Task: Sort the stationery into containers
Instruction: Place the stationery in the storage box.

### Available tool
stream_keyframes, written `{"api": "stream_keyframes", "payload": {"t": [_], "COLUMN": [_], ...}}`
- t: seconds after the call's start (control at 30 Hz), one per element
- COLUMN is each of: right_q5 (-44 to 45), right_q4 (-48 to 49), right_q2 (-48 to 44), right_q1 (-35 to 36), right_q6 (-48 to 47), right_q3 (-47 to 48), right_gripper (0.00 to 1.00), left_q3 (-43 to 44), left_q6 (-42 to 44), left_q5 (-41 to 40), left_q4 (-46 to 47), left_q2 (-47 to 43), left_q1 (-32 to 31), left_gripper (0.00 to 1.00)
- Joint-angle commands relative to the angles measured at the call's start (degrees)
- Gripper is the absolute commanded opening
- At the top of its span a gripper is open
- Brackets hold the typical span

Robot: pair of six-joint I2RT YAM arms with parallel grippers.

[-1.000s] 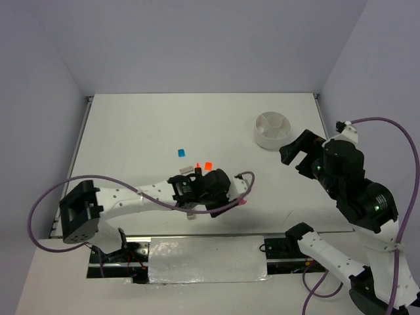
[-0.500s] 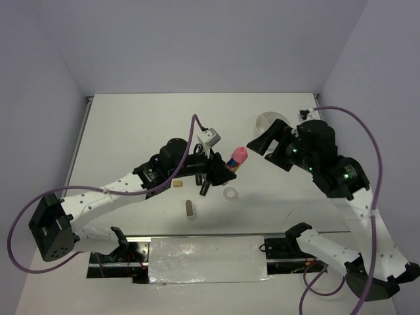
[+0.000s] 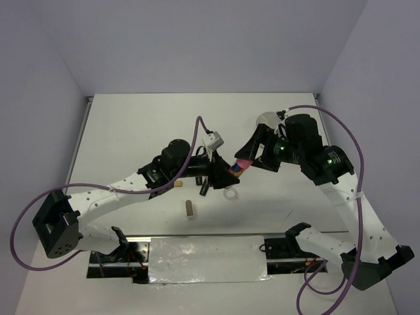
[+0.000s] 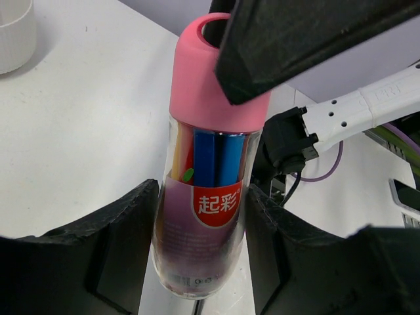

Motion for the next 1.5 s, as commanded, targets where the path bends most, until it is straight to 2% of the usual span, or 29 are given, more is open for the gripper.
{"api": "stream_keyframes", "payload": {"t": [0.0, 0.17, 0.3, 0.6, 0.73, 0.83, 0.87, 0.9, 0.93, 0.97, 1.03, 1.07, 1.13, 1.27, 1.3, 1.47], "right_q5": [-3.49, -4.18, -5.68, -5.51, -6.38, -8.48, -9.45, -10.59, -11.39, -11.4, -11.57, -11.75, -10.87, -2.38, -0.69, 11.52], "right_q4": [-0.51, -1.13, 0.8, 5.9, 6.25, 7.13, 7.57, 7.92, 7.92, 8.1, 8.71, 8.63, 8.45, 7.66, 7.83, 10.29], "right_q2": [0.58, 1.11, 1.54, 3.3, 5.32, 5.76, 6.03, 6.29, 6.38, 6.47, 6.47, 6.56, 7.0, 7.17, 7.96, 13.31], "right_q1": [0.12, 0.12, 0.04, 0.13, 0.12, 0.12, 0.12, 0.12, 0.04, -0.05, -0.31, -0.49, -1.19, -5.05, -6.45, -13.49], "right_q6": [-4.39, -5.64, -5.37, -5.73, -6.6, -7.48, -8.01, -8.19, -8.36, -8.62, -8.89, -9.06, -9.24, -10.73, -11.17, -14.33], "right_q3": [1.74, 1.49, -0.18, -2.21, -0.89, -0.71, -0.71, -0.63, -0.54, -0.45, -0.45, -0.45, 0.08, 2.09, 2.45, 7.0], "right_gripper": [0.81, 0.77, 0.62, 0.65, 0.56, 0.22, 0.04, 0.0, 0.0, 0.0, 0.0, 0.0, 0.0, 0.0, 0.0, 0.0], "left_q3": [0.4, 1.01, 1.89, 1.98, 2.16, 2.68, 3.03, 3.39, 4.26, 4.62, 5.41, 5.76, 6.99, 9.45, 10.41, 10.51], "left_q6": [2.59, 2.68, 2.68, 2.33, 3.03, 3.73, 4.0, 4.17, 4.35, 4.18, 3.22, 3.04, 3.12, 3.65, 3.39, 2.16], "left_q5": [1.22, 2.72, 2.54, 4.65, 3.6, 2.64, 0.02, -1.75, -3.76, -5.26, -7.65, -7.74, -8.53, -13.26, -16.32, -21.0], "left_q4": [5.8, 6.24, 5.63, 6.24, 4.84, 4.05, 2.04, 0.72, -0.69, -1.83, -3.86, -4.3, -6.32, -12.55, -16.75, -29.16], "left_q2": [-0.09, 0.61, 0.96, 1.23, 0.7, 0.43, 0.43, 0.52, 0.61, 0.7, 0.96, 1.13, 1.66, 1.14, 0.79, -5.08], "left_q1": [0.91, 1.7, 1.88, 1.79, 1.88, 1.96, 1.96, 2.05, 2.23, 2.92, 3.98, 4.94, 5.65, 7.06, 7.5, 13.29], "left_gripper": [0.0, 0.0, 0.0, 0.02, 0.08, 0.16, 0.23, 0.27, 0.32, 0.45, 0.56, 0.99, 0.99, 0.99, 0.99, 0.99]}}
